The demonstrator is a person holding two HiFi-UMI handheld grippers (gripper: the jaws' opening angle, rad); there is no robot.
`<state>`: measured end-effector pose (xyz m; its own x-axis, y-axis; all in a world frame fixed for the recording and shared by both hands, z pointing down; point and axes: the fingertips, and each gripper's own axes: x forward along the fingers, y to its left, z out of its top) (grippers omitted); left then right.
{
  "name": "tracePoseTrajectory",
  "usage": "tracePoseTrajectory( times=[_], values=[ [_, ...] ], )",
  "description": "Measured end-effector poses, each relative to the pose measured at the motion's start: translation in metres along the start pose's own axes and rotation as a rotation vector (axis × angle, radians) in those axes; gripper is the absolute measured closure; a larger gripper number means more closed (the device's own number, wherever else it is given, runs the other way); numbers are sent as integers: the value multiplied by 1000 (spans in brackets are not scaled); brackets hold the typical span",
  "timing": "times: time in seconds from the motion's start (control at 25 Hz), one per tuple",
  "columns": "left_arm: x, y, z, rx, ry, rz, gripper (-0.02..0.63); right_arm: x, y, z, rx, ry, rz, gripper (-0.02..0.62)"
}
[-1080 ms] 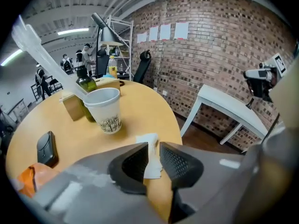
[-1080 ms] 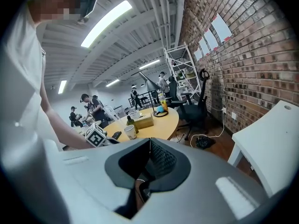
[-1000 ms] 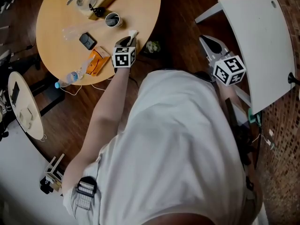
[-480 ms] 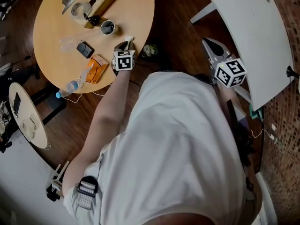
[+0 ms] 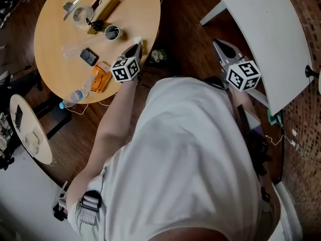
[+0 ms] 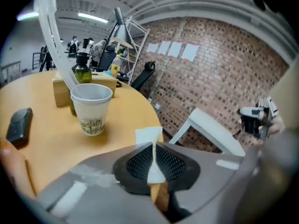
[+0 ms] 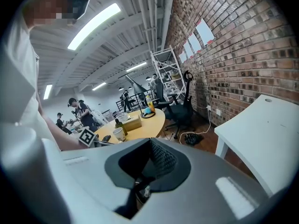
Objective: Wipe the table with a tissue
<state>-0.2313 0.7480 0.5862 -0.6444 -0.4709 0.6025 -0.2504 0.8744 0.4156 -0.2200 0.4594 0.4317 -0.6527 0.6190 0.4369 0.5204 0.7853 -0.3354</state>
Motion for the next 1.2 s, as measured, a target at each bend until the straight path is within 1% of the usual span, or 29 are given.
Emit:
tracePoseTrajectory(
  times=[0.08,0.16,0.24,0.32,0.4,0.48,0.6,0.68,0.84,1.04,1.2],
  values=[
    [-1,-16,13,-76,-63,-92,580,-1,-1,-2,9,-5,-8,587],
    [0,-34,24,-118,-106,-172,580,-3,-2,-4,13,-11,-17,588],
    [4,-54,33,-126,-126,-245,580,-7,-4,-6,14,-15,-34,586],
    [5,-71,38,-118,-131,-304,580,-9,-4,-9,19,-22,-51,587],
    [0,-80,41,-87,-130,-326,580,-5,-1,-11,31,-30,-48,586],
    [-1,-95,41,-28,-119,-346,580,-5,-2,-13,45,-37,-45,587],
    [14,-142,40,77,-90,-446,581,-24,-19,-16,68,-49,-92,588],
    [20,-167,41,124,-81,-490,581,-33,-28,-19,83,-54,-107,588],
    [29,-198,40,159,-58,-515,581,-50,-46,-25,110,-64,-119,588],
    [50,-231,34,201,1,-543,580,-72,-78,-25,135,-91,-156,588],
    [74,-271,34,236,40,-571,581,-98,-111,-25,173,-120,-191,588]
  ],
)
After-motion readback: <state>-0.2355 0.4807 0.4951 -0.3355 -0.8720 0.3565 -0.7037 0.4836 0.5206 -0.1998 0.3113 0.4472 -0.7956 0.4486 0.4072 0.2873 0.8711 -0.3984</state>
